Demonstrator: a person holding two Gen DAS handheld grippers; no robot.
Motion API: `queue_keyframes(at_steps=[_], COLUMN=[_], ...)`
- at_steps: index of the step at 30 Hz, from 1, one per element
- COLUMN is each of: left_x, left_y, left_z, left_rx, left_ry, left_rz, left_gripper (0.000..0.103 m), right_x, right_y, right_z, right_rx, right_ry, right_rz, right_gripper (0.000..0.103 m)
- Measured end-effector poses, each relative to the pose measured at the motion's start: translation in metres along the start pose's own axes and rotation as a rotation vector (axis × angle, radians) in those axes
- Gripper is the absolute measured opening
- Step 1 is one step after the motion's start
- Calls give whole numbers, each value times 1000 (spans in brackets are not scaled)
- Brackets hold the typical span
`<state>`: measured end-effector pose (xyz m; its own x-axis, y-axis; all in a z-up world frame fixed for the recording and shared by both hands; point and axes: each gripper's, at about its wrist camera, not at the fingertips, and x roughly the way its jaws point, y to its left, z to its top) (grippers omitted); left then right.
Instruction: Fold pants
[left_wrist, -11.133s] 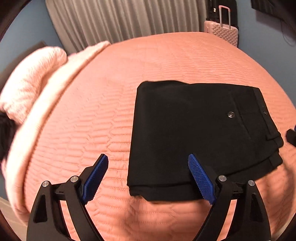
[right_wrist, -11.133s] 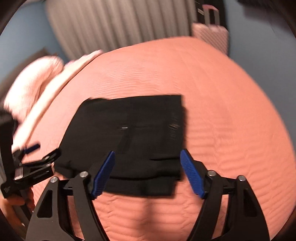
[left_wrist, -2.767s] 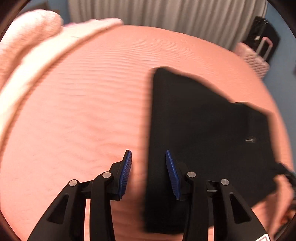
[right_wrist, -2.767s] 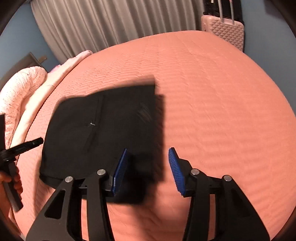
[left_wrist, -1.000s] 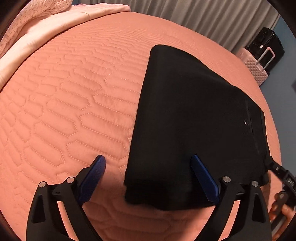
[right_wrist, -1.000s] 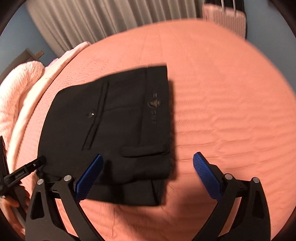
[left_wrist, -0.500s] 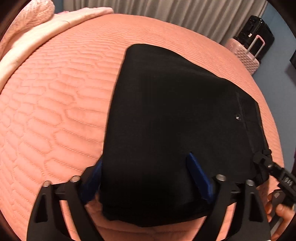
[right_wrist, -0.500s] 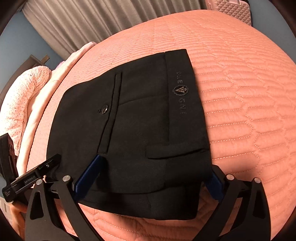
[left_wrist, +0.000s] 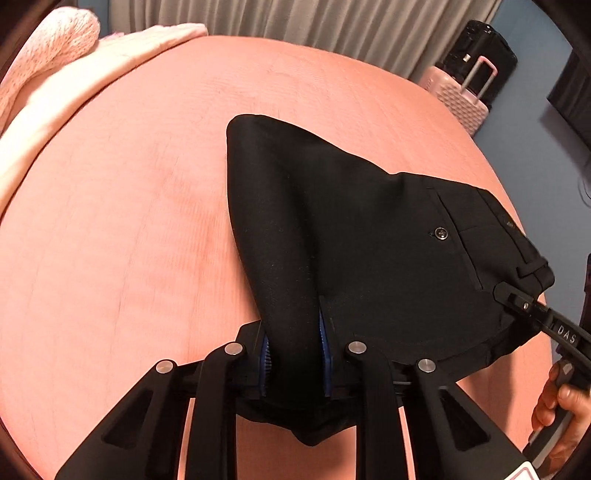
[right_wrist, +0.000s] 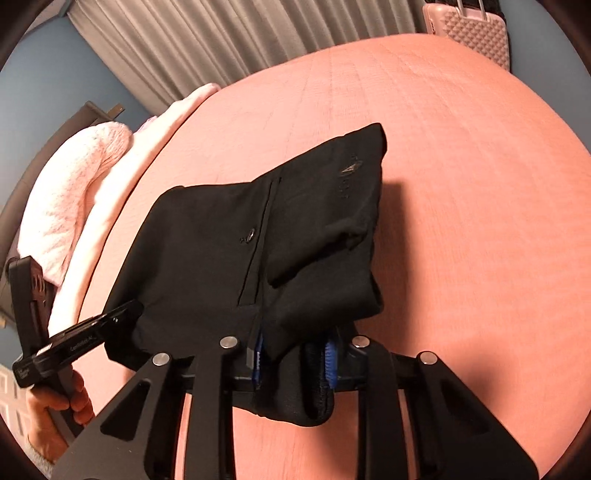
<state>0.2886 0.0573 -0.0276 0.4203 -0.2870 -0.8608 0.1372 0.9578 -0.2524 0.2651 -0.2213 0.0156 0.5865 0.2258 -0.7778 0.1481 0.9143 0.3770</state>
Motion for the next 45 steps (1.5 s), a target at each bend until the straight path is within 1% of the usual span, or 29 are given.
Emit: queue_keyframes(at_steps=[1, 3, 6, 9, 10, 11, 12, 13, 15, 16, 17, 19, 20, 21, 22, 23, 25, 27, 28, 31, 32, 33, 34, 35, 36, 38, 40, 43, 45], left_x=[-5, -20, -37, -50, -52, -50, -45, -43, -51, -62, -70, -84, -90, -92, -94, -95, -102, -107, -112, -126, -131, -135, -137, -143, -149, -158, -167, -180, -187], left_y=[-2, -7, -17, -22, -24, -24, -26, -24, -16, -14, -14, -21, -29, -37, -43, -55, -70, -77, -83, -90, -93, -95, -100, -102, -104, -108, -110, -112, -114], left_z=[-12, -47, -90, -122, -131, -136, -134, -135, -131, -127, -125, -117, -115, -112, -111, -109, -118, -118, -119, -124, -125, -127, -124, -125, -127, -129, -131, -133, -136], left_rx=[12, 56, 88, 84, 91, 98, 95, 82, 36, 14, 16, 46, 72, 95, 115, 140, 161, 174, 180, 188, 186, 182, 181, 181, 182, 186, 185, 183, 181], left_ry=[4, 5, 7, 3, -1, 0, -5, -14, -28, -53, -78, -131, -159, -175, -180, -174, -165, -162, -167, -179, -180, -178, -178, -185, -199, -223, -231, -244, -253], left_rz=[3, 34, 68, 92, 109, 130, 157, 176, 198, 220, 247, 301, 328, 347, 357, 350, 326, 318, 311, 299, 289, 284, 282, 283, 290, 299, 306, 319, 325], left_gripper=[19, 19, 19, 20, 23, 26, 37, 44, 44, 44, 46, 63, 65, 66, 66, 66, 67, 71, 71, 71, 71, 72, 73, 75, 80, 84, 84, 86, 86], right_x=[-9, -25, -45, -58, -58, -57, -56, -60, -78, -91, -108, -128, -133, -135, -137, -137, -143, -151, -154, -176, -183, -189, -196, -199, -203, -210, -215, -222, -224], right_y=[-4, -10, -14, -12, -12, -13, -18, -23, -27, -26, -20, -1, 10, 17, 27, 36, 49, 54, 58, 67, 71, 76, 81, 87, 92, 102, 106, 111, 114], right_z=[-16, -55, -92, -113, -118, -124, -128, -130, -131, -132, -133, -131, -130, -128, -126, -124, -123, -124, -125, -129, -131, -132, -134, -135, -136, -140, -141, -142, -143], right_rx=[1, 23, 54, 48, 23, 6, 3, 12, 42, 46, 21, -61, -102, -133, -172, -198, -229, -223, -214, -184, -183, -187, -192, -198, -204, -219, -215, -199, -200], right_ry=[3, 23, 29, 27, 24, 28, 27, 17, -20, -56, -113, -186, -206, -217, -234, -251, -275, -280, -278, -305, -316, -323, -339, -351, -359, -376, -381, -385, -388], right_rz=[-4, -3, -11, -27, -41, -56, -98, -137, -178, -215, -269, -327, -340, -350, -362, -366, -363, -330, -319, -315, -329, -339, -348, -357, -365, -373, -375, -371, -374], right_gripper=[23, 22, 22, 22, 23, 30, 42, 47, 48, 48, 49, 49, 49, 59, 63, 66, 66, 66, 66, 66, 72, 79, 81, 86, 92, 94, 94, 98, 98])
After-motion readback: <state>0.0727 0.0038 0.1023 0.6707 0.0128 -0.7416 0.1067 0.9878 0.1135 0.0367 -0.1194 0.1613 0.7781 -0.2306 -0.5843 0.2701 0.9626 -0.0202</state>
